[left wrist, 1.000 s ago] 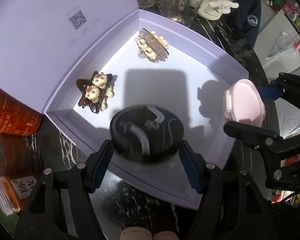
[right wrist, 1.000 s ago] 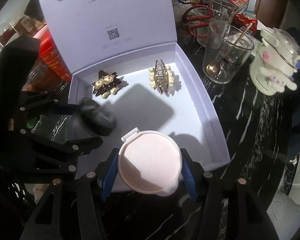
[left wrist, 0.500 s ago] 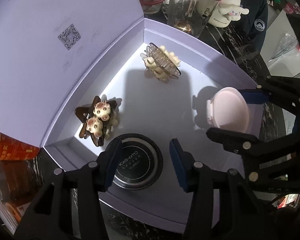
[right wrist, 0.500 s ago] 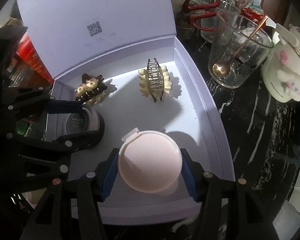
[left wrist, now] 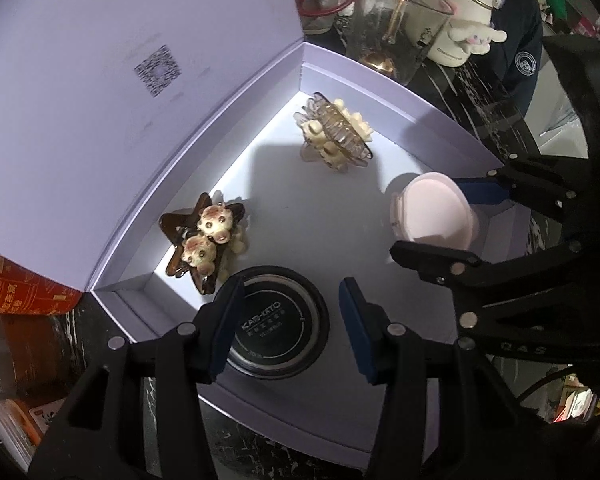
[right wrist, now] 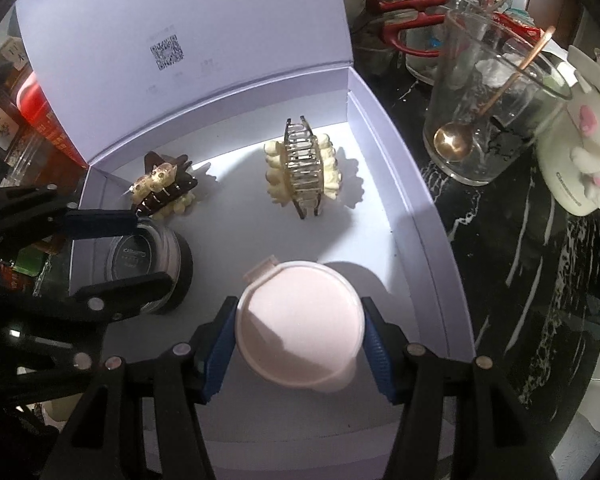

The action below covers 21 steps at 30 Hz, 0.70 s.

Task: Organize objects
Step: 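Lower the black tin into the box with the left tool while the right tool lowers the pink jar, then open the left tool releasing the black tin while the right tool releases the pink jar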

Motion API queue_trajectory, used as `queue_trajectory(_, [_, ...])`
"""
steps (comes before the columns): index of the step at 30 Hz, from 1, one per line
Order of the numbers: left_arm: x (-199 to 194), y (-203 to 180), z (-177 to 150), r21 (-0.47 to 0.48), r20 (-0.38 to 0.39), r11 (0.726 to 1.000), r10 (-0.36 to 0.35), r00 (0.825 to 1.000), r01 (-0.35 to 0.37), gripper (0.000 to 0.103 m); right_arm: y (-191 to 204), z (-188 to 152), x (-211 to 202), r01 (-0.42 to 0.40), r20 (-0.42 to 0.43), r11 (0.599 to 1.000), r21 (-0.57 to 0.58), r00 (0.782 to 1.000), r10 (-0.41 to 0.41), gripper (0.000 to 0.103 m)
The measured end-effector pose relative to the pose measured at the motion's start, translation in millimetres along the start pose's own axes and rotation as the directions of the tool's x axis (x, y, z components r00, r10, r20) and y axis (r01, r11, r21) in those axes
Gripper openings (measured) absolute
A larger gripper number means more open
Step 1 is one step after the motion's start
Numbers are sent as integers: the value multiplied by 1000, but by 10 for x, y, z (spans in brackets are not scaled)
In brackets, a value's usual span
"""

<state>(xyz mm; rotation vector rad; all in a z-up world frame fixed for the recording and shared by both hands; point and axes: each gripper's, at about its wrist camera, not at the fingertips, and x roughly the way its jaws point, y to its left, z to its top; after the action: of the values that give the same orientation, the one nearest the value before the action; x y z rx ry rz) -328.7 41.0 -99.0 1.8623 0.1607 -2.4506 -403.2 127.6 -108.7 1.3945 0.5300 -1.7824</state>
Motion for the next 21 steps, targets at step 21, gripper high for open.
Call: queue_trajectory(21, [-353, 29, -126, -40, 26, 997, 60, 998, -59, 53, 187, -25, -166, 53, 11, 999, 11, 999, -53, 67])
